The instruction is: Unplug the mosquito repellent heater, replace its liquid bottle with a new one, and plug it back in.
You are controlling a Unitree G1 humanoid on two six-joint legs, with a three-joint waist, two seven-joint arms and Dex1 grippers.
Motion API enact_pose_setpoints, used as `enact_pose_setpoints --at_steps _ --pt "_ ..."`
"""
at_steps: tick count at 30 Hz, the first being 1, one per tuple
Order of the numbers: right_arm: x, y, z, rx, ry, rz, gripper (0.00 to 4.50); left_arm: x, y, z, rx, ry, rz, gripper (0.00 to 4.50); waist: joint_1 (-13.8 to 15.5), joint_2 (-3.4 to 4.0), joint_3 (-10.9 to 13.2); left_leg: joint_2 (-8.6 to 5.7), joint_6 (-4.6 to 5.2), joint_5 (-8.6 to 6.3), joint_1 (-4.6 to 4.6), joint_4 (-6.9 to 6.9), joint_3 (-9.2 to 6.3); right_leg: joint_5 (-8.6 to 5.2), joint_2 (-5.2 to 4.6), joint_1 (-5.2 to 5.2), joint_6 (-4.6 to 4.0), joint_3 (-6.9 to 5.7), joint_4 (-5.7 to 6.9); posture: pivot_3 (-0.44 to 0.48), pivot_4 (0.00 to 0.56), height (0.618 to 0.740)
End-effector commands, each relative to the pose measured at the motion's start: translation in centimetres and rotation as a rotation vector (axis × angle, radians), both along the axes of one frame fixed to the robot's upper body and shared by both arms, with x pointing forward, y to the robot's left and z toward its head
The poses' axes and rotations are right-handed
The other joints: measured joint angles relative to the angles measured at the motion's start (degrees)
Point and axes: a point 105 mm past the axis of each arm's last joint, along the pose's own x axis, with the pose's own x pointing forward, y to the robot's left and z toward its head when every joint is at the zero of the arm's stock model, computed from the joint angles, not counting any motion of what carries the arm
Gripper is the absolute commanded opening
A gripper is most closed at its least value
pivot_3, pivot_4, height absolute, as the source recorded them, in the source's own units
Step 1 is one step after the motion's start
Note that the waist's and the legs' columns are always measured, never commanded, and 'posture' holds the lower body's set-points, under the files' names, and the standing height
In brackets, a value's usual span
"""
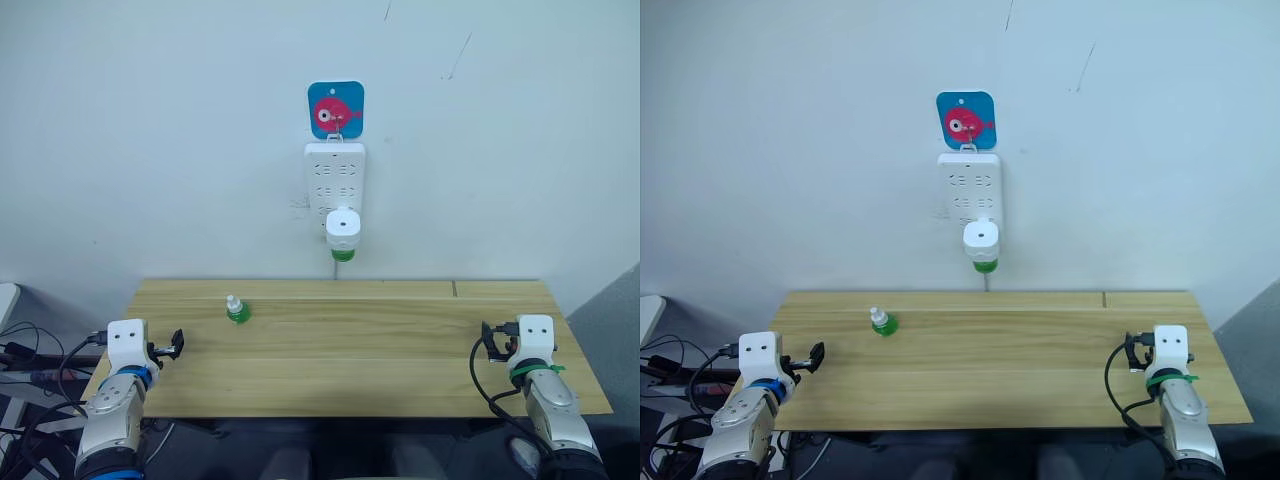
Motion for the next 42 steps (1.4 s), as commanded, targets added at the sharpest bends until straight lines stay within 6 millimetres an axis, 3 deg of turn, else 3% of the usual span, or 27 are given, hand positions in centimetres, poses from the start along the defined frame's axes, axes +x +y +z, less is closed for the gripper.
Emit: enact_pose_setpoints --at_steps 1,22,26,31,37,40,42 --pt "0.8 -0.4 1.9 -0.01 -0.074 -0.011 4.48 0.6 0.5 1.5 0.034 -0.046 -0.002 4.5 0.0 0.0 0.02 0.0 0.0 0.0 0.0 0.0 0.0 0.0 0.0 0.0 0.0 0.0 0.0 0.099 0.111 0.74" --pt "1.0 0.1 2.2 -0.011 -0.085 -0.002 4.48 0.7 0.1 1.9 0.035 -0.063 -0.035 4.5 -0.01 -0.08 1.23 0.03 -0.01 -0.01 -0.04 0.0 -0.02 0.0 0.0 -0.02 0.0 -0.03 -0.01 0.097 0.123 0.74" --pt "1.1 0.5 2.9 -0.02 -0.102 0.023 4.48 0.6 -0.2 3.5 -0.014 -0.141 -0.06 4.5 -0.05 -0.09 1.39 0.06 -0.03 -0.02 -0.08 0.0 -0.02 0.0 0.0 -0.04 0.0 -0.04 -0.04 0.096 0.125 0.74" --pt "1.4 1.9 5.8 0.033 -0.171 0.106 4.48 0.1 -2.8 8.5 -0.162 -0.292 -0.264 4.5 -0.1 -0.08 1.99 0.19 -0.1 -0.06 -0.22 0.0 -0.05 0.0 0.01 -0.11 0.0 -0.14 -0.1 0.093 0.145 0.74" --pt "1.5 8.2 13.3 0.154 -0.296 0.468 4.48 1.0 -7.9 14.9 -0.191 -0.329 -0.61 4.5 0.01 0.09 2.95 0.21 -0.14 -0.03 -1.09 0.15 -0.18 0.04 0.02 -0.95 -0.05 -0.26 -0.03 0.101 0.166 0.74" --pt "1.5 11.0 16.9 0.2 -0.349 0.597 4.5 2.5 -10.0 17.8 -0.209 -0.378 -0.717 3.91 0.12 0.09 3.18 0.21 -0.18 0.0 -1.13 0.14 -0.35 0.04 0.02 -0.95 -0.05 -0.47 -0.02 0.102 0.17 0.74" --pt "1.2 12.8 19.1 0.227 -0.377 0.687 4.5 3.3 -11.2 18.8 -0.205 -0.376 -0.778 3.29 0.05 0.12 3.26 0.22 -0.27 0.05 -1.26 0.15 -0.56 0.07 0.01 -0.96 -0.1 -0.73 -0.06 0.097 0.172 0.74"
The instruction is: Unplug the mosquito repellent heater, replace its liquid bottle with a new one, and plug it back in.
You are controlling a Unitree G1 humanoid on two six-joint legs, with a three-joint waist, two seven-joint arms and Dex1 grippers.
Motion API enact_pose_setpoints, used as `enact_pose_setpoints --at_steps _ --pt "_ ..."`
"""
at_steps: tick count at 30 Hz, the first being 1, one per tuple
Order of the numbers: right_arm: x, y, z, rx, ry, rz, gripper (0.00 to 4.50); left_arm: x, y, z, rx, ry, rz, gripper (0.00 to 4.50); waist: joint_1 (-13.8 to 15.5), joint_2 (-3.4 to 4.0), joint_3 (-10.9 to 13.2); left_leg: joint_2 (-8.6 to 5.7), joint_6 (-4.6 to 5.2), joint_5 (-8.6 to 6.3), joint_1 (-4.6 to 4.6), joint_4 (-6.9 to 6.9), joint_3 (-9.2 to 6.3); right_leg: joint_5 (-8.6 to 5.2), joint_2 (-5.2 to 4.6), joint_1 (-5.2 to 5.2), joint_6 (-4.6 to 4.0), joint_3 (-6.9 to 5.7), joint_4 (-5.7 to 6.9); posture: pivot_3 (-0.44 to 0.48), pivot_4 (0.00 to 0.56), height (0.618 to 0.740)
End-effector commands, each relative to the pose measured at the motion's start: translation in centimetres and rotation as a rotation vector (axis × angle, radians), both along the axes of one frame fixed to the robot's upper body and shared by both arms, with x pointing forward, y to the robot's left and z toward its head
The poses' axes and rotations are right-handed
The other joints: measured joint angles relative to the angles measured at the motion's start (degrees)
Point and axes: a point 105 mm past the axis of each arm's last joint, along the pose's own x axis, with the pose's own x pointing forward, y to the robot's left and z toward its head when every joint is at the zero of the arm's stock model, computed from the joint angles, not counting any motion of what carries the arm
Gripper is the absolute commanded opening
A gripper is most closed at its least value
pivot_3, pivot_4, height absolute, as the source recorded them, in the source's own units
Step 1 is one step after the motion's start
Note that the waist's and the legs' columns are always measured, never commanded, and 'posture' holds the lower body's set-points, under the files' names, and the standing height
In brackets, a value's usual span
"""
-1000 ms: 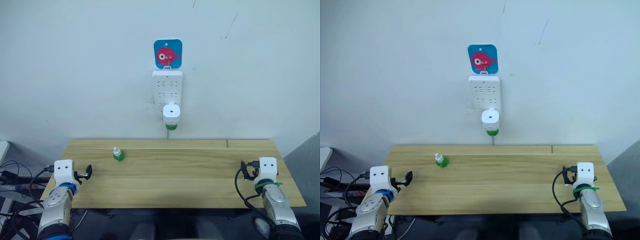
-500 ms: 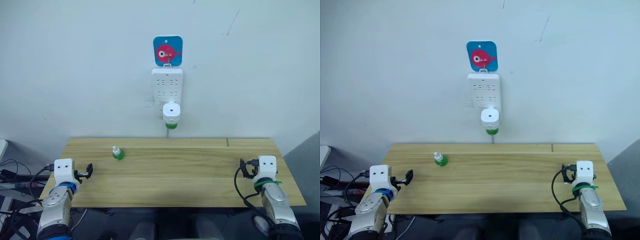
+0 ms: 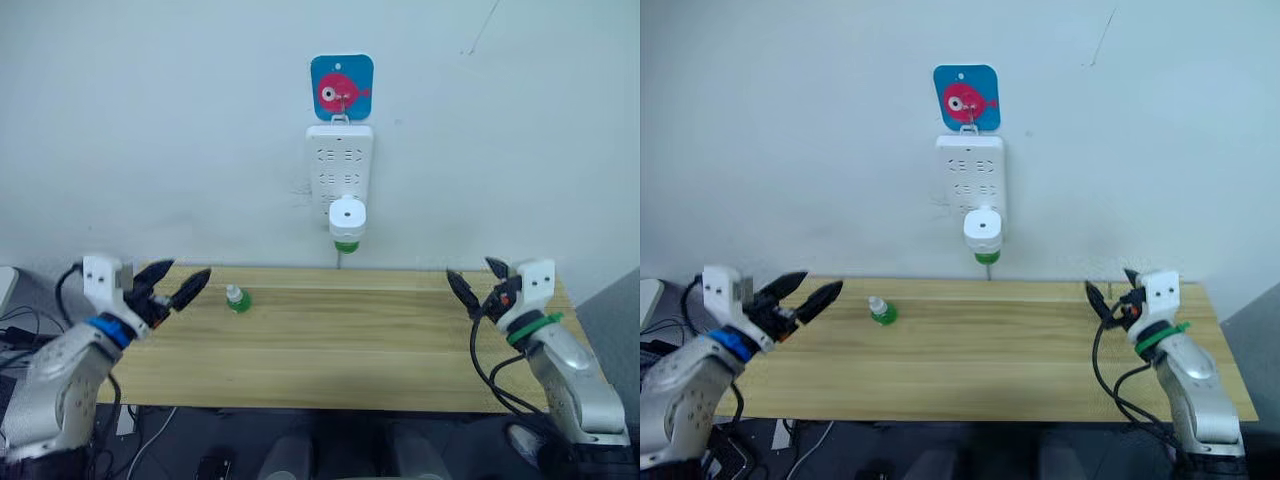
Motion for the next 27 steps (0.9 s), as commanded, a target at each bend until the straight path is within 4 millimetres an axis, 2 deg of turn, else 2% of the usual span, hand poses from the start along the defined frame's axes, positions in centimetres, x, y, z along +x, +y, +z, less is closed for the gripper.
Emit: enact_pose_setpoints --at_steps 1,2,6,8,11,16,21,27 --pt "-0.9 3.2 4.3 0.038 -0.077 0.164 4.5 0.8 -2.3 2.1 0.026 -0.028 -0.115 3.01 -0.08 0.03 0.06 0.01 -0.01 0.0 -0.06 0.0 -0.07 0.01 0.0 -0.03 -0.02 -0.11 0.01 0.097 0.172 0.74" --pt "-1.1 4.1 5.4 0.041 -0.095 0.21 4.5 1.1 -3.2 2.3 0.04 -0.029 -0.158 2.77 -0.1 0.03 0.07 0.01 -0.02 0.01 -0.12 -0.02 -0.17 0.01 0.0 -0.06 -0.02 -0.22 -0.01 0.092 0.175 0.74" --pt "-2.5 7.6 9.0 0.046 -0.139 0.403 4.5 2.4 -5.6 3.3 0.071 -0.047 -0.274 2.77 -0.23 0.03 0.19 0.04 -0.25 0.13 -0.45 -0.03 -0.27 0.02 0.0 -0.36 -0.03 -0.41 -0.02 0.078 0.176 0.74" --pt "-3.2 8.9 10.0 0.028 -0.142 0.485 4.5 3.3 -6.4 3.9 0.077 -0.067 -0.304 2.77 -0.2 0.01 0.25 0.04 -0.3 0.16 -0.65 -0.01 -0.31 0.02 0.0 -0.56 -0.04 -0.45 0.01 0.074 0.174 0.74" --pt "-3.4 9.7 10.9 0.02 -0.144 0.517 4.5 4.1 -7.5 4.4 0.09 -0.087 -0.355 2.77 -0.17 0.0 0.26 0.04 -0.3 0.16 -0.7 -0.04 -0.38 0.03 0.0 -0.59 -0.04 -0.52 0.0 0.071 0.175 0.74" --pt "-3.1 9.8 11.2 0.025 -0.149 0.495 4.5 5.3 -10.1 5.6 0.12 -0.128 -0.469 2.77 -0.14 -0.28 0.48 -0.03 -0.3 0.16 -0.74 -0.02 -0.37 0.03 -0.06 -0.59 -0.04 -0.51 -0.02 0.069 0.179 0.74" --pt "-3.1 9.8 10.5 0.041 -0.138 0.461 4.5 6.7 -11.3 6.5 0.147 -0.165 -0.511 2.77 -0.17 -0.47 0.72 -0.04 -0.31 0.16 -0.75 0.03 -0.36 0.03 -0.06 -0.59 -0.04 -0.51 0.02 0.064 0.184 0.74" --pt "-3.1 9.8 10.4 0.051 -0.134 0.446 4.5 8.1 -12.8 6.2 0.172 -0.178 -0.571 2.77 -0.36 -0.47 0.85 -0.04 -0.3 0.17 -0.75 0.07 -0.31 0.03 -0.06 -0.65 -0.04 -0.5 0.09 0.038 0.193 0.74"
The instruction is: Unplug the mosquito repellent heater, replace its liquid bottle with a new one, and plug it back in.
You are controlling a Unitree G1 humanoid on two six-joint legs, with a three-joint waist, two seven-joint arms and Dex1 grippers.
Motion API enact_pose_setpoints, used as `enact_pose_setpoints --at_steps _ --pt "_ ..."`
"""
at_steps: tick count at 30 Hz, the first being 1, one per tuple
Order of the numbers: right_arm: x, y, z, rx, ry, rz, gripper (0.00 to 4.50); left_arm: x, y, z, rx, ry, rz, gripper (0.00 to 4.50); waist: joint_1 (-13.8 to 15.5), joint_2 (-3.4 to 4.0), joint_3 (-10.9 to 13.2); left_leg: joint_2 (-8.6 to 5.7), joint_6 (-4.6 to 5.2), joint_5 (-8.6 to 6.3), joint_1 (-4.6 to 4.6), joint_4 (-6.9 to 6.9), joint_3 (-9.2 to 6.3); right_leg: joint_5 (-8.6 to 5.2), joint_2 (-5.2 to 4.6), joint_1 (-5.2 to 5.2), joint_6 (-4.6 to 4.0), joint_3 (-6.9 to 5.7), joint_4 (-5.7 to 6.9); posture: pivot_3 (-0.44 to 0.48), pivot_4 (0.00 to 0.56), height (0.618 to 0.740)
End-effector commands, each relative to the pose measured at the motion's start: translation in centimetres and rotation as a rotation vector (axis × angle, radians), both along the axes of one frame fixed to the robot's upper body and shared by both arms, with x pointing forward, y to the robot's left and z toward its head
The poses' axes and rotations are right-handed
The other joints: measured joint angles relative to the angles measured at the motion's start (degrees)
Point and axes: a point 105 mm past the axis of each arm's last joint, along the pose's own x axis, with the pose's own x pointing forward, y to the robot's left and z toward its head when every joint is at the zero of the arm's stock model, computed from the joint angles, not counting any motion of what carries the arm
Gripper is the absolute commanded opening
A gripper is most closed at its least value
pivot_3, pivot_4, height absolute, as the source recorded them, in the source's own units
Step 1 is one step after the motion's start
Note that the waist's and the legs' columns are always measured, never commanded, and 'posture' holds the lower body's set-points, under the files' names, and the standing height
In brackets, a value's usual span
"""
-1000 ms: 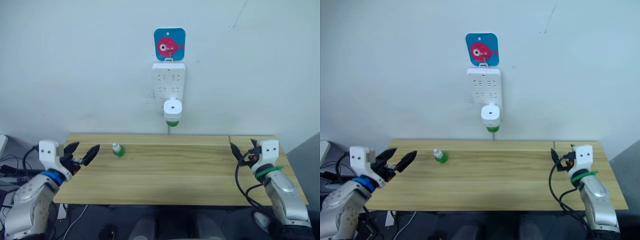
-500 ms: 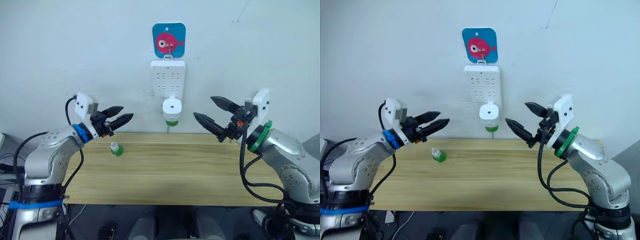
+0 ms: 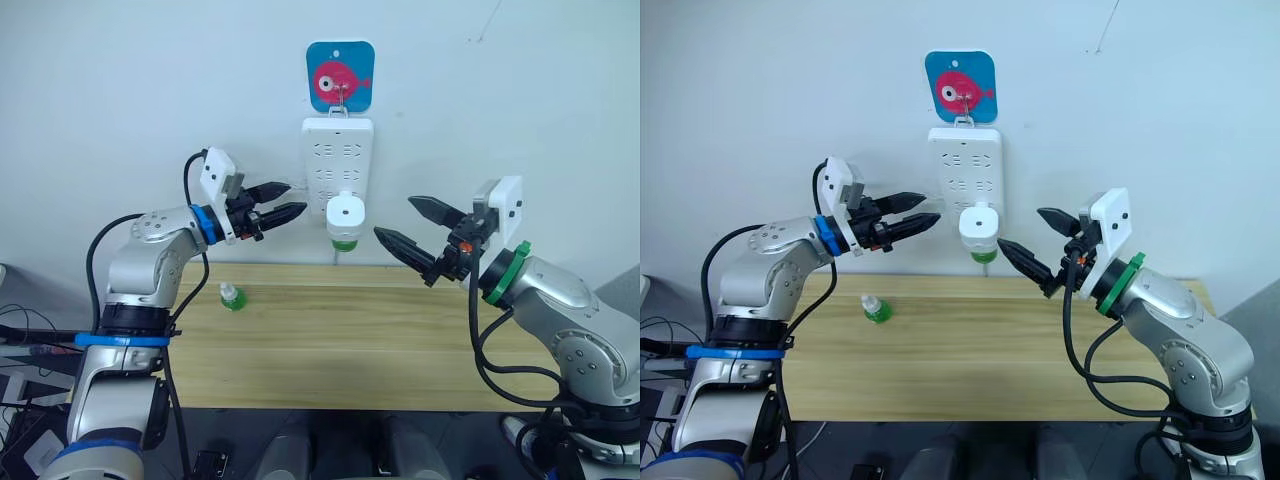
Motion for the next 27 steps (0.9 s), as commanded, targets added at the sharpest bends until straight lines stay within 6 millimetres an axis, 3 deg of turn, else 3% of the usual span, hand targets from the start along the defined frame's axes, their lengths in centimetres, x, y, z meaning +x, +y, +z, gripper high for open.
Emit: enact_pose_setpoints --at_steps 1,11,22,27 --pt "-0.7 0.3 1.3 0.016 -0.06 0.007 4.5 0.8 -0.9 0.7 0.019 -0.055 -0.034 2.77 -0.12 -0.03 0.14 0.0 0.0 0.0 0.0 0.0 0.0 0.0 0.0 -0.01 0.0 -0.01 0.0 0.034 0.196 0.74" --pt "-0.8 0.2 1.0 0.005 -0.048 -0.021 4.5 2.8 -2.4 1.0 0.011 -0.084 -0.061 2.77 -0.6 -0.07 0.69 -0.02 0.01 0.0 -0.05 0.19 -0.08 0.0 0.0 0.05 0.01 -0.08 0.06 0.002 0.219 0.74" --pt "-0.8 -0.5 -0.4 -0.003 -0.012 -0.044 4.5 2.5 -4.9 1.1 0.031 -0.089 -0.203 2.77 -1.18 -0.06 2.05 -0.18 0.16 -0.06 -0.15 0.79 -0.47 0.07 0.01 0.34 0.1 -0.24 0.1 -0.001 0.235 0.74" --pt "-1.0 -0.6 -2.0 -0.04 0.019 -0.08 4.5 2.1 -5.4 1.4 0.014 -0.082 -0.248 2.77 -1.21 -0.05 2.23 -0.4 0.03 0.01 -0.92 0.92 -0.88 0.09 -0.18 -0.41 0.1 -0.51 0.59 -0.006 0.25 0.74"
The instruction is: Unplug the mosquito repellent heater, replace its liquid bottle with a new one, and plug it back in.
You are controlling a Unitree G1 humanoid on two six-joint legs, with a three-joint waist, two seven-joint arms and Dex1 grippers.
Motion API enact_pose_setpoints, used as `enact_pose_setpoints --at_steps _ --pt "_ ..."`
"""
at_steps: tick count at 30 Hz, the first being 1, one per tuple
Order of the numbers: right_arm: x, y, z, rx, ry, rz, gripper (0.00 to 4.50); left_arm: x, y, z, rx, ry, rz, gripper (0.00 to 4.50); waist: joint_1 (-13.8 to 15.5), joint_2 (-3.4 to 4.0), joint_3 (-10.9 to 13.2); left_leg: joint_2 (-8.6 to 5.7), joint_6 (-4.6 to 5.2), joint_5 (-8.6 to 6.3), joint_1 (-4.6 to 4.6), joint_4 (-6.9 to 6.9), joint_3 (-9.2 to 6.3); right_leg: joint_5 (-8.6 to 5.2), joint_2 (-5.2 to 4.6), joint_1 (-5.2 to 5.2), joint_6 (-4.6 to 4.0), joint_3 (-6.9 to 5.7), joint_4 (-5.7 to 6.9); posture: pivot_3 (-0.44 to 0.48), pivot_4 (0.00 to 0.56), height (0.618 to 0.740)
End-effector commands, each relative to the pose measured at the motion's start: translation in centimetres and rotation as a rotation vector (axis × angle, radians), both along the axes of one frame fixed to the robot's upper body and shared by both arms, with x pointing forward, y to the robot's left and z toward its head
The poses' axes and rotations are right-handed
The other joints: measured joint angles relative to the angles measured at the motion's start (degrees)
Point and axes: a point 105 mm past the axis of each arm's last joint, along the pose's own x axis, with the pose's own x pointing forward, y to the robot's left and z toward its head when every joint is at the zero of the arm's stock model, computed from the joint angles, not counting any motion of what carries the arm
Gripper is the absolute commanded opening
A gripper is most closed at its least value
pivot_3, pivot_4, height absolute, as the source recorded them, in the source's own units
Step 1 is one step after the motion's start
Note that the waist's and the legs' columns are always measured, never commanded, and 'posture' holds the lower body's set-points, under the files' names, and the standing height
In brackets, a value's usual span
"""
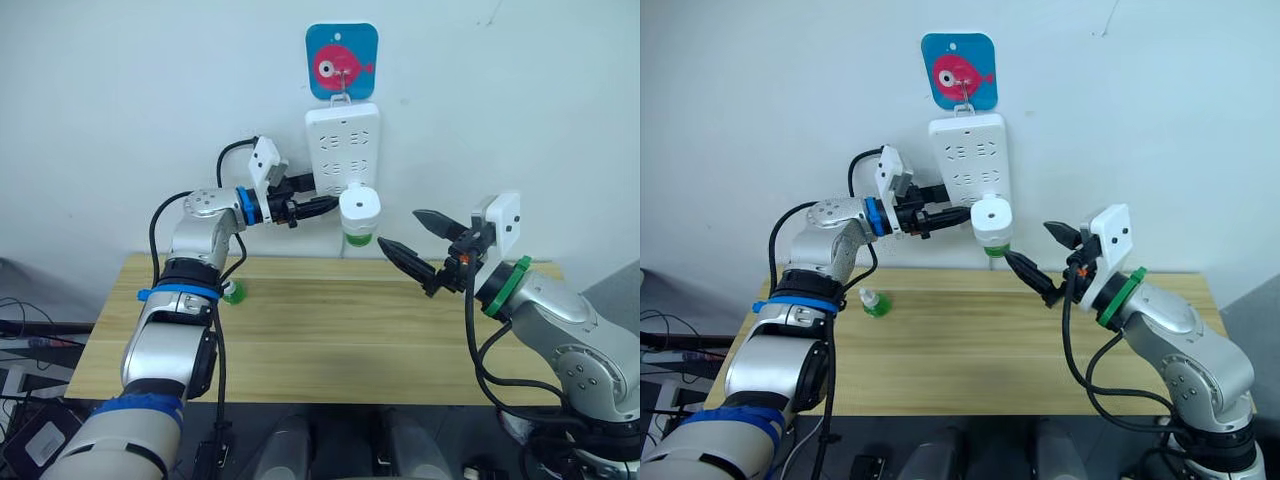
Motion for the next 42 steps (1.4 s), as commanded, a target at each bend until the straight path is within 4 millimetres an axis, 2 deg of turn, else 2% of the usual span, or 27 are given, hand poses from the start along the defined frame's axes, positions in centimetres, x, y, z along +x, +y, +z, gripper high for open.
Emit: enact_pose_setpoints --at_steps 1,2,3,4,7,8,17,28,31,34,39,42 --pt "-0.7 0.5 0.5 -0.015 -0.05 -0.003 4.5 -0.5 -0.9 1.4 -0.008 -0.037 -0.056 2.77 -0.05 0.06 0.19 -0.1 0.0 0.0 0.0 -0.01 -0.01 -0.01 -0.1 -0.05 0.02 0.01 0.1 -0.006 0.25 0.74" --pt "-0.6 0.5 0.5 -0.019 -0.051 -0.012 4.5 -0.5 -0.9 1.4 -0.009 -0.037 -0.057 2.77 -0.08 0.05 0.29 -0.11 0.0 0.0 0.0 -0.01 0.0 -0.01 -0.12 -0.05 0.02 0.01 0.11 -0.007 0.251 0.74" --pt "-0.6 0.7 0.4 -0.026 -0.054 -0.021 4.5 -0.6 -0.8 1.3 -0.01 -0.032 -0.059 2.42 -0.09 0.03 0.35 -0.12 0.0 0.01 0.0 0.0 0.0 -0.01 -0.14 -0.04 0.02 0.02 0.12 -0.009 0.253 0.74" --pt "-0.5 0.8 0.4 -0.031 -0.057 -0.028 4.5 -0.6 -0.8 1.2 -0.011 -0.029 -0.06 2.29 -0.09 0.03 0.4 -0.15 0.01 0.02 0.01 0.02 -0.01 -0.01 -0.17 -0.04 0.02 0.02 0.15 -0.009 0.253 0.74" --pt "0.1 1.5 0.7 -0.054 -0.09 -0.078 4.5 -0.7 -0.8 1.3 -0.028 -0.021 -0.061 1.44 -0.25 0.0 0.69 -0.19 0.0 0.06 0.04 0.04 -0.02 -0.02 -0.21 -0.01 0.03 0.0 0.21 -0.012 0.257 0.74" --pt "0.3 1.8 1.0 -0.049 -0.103 -0.093 4.5 -0.6 -0.9 1.4 -0.034 -0.02 -0.06 1.3 -0.37 -0.01 0.83 -0.2 -0.04 0.11 0.05 0.05 -0.02 -0.02 -0.22 -0.01 0.03 0.0 0.24 -0.012 0.257 0.74" --pt "2.2 3.6 3.4 -0.039 -0.202 -0.199 4.5 -0.6 -1.4 1.7 -0.043 -0.02 -0.059 1.3 -0.52 0.02 1.22 -0.24 -0.28 0.37 0.0 0.05 -0.38 -0.02 -0.4 0.02 0.03 -0.64 0.35 -0.014 0.263 0.74" --pt "3.4 4.6 3.5 -0.063 -0.244 -0.213 4.5 -0.7 -1.3 1.8 -0.037 -0.025 -0.053 1.3 -0.52 0.05 1.42 -0.31 -0.32 0.4 -0.02 0.05 -0.55 -0.01 -0.46 0.05 0.02 -0.83 0.36 -0.005 0.262 0.74" --pt "3.5 4.8 3.6 -0.053 -0.249 -0.203 3.9 -0.7 -1.3 1.8 -0.037 -0.025 -0.051 1.3 -0.51 0.05 1.42 -0.31 -0.32 0.41 -0.02 0.05 -0.56 -0.01 -0.46 0.05 0.02 -0.83 0.37 -0.002 0.262 0.74" --pt "3.4 4.8 3.5 -0.062 -0.257 -0.194 3.07 -0.7 -1.2 1.7 -0.035 -0.025 -0.048 1.3 -0.54 0.05 1.43 -0.31 -0.32 0.41 -0.02 0.05 -0.55 -0.01 -0.47 0.05 0.02 -0.83 0.37 -0.003 0.264 0.74" --pt "3.1 4.4 3.4 -0.093 -0.273 -0.188 3.07 -0.2 -1.0 1.9 -0.055 -0.021 -0.015 1.3 -0.54 0.05 1.45 -0.31 -0.32 0.41 -0.03 0.05 -0.58 -0.01 -0.47 0.05 0.02 -0.85 0.37 -0.002 0.263 0.74" --pt "2.1 4.0 3.0 -0.125 -0.285 -0.179 3.07 0.1 -0.9 1.9 -0.054 -0.025 0.007 1.3 -0.36 0.05 1.45 -0.34 -0.32 0.41 -0.04 0.05 -0.6 -0.01 -0.49 0.06 0.02 -0.85 0.36 -0.001 0.264 0.74"
